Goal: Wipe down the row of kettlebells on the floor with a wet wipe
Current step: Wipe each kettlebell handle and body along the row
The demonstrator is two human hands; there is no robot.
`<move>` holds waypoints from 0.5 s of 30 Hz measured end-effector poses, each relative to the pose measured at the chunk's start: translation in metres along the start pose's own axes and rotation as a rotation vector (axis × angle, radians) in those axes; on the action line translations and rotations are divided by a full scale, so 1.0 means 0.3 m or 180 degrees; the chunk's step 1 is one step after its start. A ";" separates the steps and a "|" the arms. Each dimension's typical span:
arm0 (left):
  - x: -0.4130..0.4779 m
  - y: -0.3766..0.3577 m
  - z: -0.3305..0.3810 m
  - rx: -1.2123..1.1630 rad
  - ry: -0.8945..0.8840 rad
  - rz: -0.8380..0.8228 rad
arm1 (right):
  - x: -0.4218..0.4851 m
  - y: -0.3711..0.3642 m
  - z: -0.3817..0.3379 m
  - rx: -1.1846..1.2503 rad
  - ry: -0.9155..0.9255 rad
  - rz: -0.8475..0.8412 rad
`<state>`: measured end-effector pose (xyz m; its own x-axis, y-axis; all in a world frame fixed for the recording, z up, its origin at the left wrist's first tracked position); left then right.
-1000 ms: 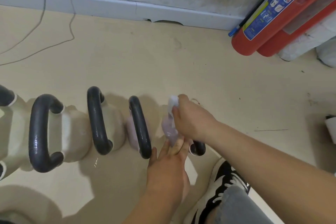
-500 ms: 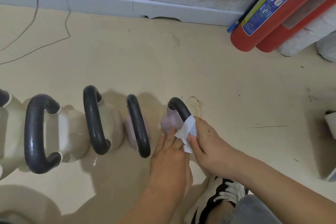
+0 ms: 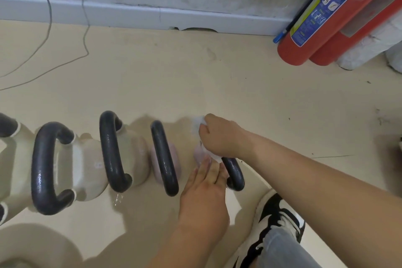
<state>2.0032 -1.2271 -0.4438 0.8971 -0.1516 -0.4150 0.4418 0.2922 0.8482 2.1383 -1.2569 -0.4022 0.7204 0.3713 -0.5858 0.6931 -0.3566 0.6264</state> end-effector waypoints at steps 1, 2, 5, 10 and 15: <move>0.000 0.004 -0.002 0.0000 -0.0019 0.0013 | -0.015 -0.005 0.009 0.0097 0.0095 0.0113; -0.001 0.010 -0.002 -0.0007 -0.0042 0.0050 | -0.039 -0.014 0.027 0.0213 0.0190 0.0202; -0.005 0.026 -0.004 -0.0018 -0.0038 0.0148 | -0.142 -0.068 0.131 0.0475 0.0381 0.0196; -0.007 0.035 0.000 -0.0115 0.0111 0.0162 | -0.297 -0.144 0.262 0.0331 0.0876 0.0470; -0.001 0.006 -0.010 -0.0238 0.0028 0.0200 | -0.214 -0.094 0.177 0.0341 0.0851 0.0648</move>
<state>2.0038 -1.2236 -0.4430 0.9229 -0.1227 -0.3649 0.3837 0.3706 0.8458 2.0737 -1.3163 -0.4096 0.8223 0.4895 -0.2902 0.5446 -0.5292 0.6506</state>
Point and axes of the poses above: each hand's wrist, its own x-axis towards the middle knuckle, its own y-axis out of the back of the hand, z = x × y, the point moved 4 cm from there along x, towards the middle knuckle, and after that the axes turned 10 degrees about x, right-handed, at the moved point
